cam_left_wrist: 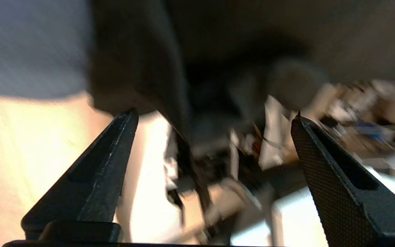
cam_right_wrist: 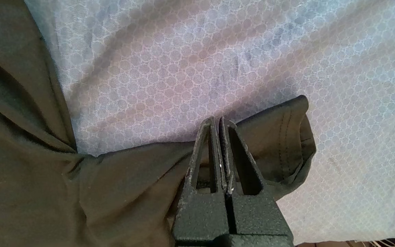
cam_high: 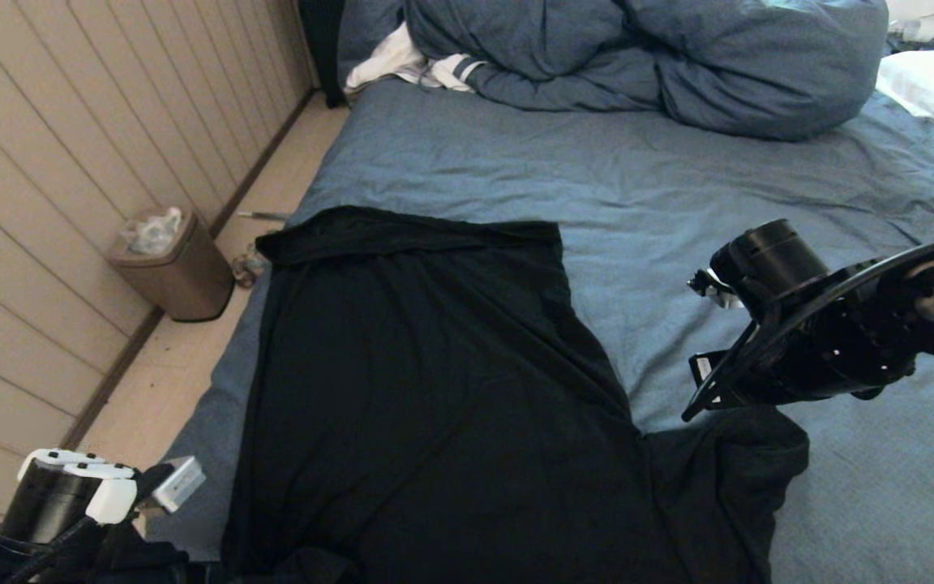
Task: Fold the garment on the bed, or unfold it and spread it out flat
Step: Unford the black T-shirt
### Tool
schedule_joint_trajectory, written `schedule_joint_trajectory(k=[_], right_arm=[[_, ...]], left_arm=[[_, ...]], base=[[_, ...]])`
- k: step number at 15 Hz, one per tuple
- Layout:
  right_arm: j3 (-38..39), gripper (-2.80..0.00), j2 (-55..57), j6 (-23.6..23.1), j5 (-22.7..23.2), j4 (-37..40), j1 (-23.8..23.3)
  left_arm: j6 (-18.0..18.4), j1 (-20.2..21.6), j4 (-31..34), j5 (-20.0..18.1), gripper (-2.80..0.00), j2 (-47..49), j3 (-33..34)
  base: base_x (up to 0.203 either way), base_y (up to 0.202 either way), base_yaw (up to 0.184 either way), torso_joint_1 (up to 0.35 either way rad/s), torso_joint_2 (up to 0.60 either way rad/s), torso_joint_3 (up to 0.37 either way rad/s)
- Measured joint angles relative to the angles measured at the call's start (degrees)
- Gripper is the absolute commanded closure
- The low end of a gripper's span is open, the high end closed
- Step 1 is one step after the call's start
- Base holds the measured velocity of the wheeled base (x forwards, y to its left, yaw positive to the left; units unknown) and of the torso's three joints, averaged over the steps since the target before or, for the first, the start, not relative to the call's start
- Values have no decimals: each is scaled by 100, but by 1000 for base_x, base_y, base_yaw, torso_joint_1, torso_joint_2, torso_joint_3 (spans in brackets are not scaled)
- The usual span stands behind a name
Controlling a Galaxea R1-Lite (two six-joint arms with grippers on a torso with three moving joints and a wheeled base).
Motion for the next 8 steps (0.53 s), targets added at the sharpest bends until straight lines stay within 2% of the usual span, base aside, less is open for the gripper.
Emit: schedule_joint_trajectory(k=[1,3,8], right_arm=[[-11,0,5,0,2,0,0],[-24,0,0,-9,-1,0,2],[-27,0,-22,-17,-4,2,2]], left_arm=[[-7,2,-276,142,0,169,49],[-7,10,-528,207,0,384,103],[-30,13,-556,303,0,508,142]], base=[[0,0,0,0,0,0],[0,0,0,0,0,0],[0,0,0,0,0,0]])
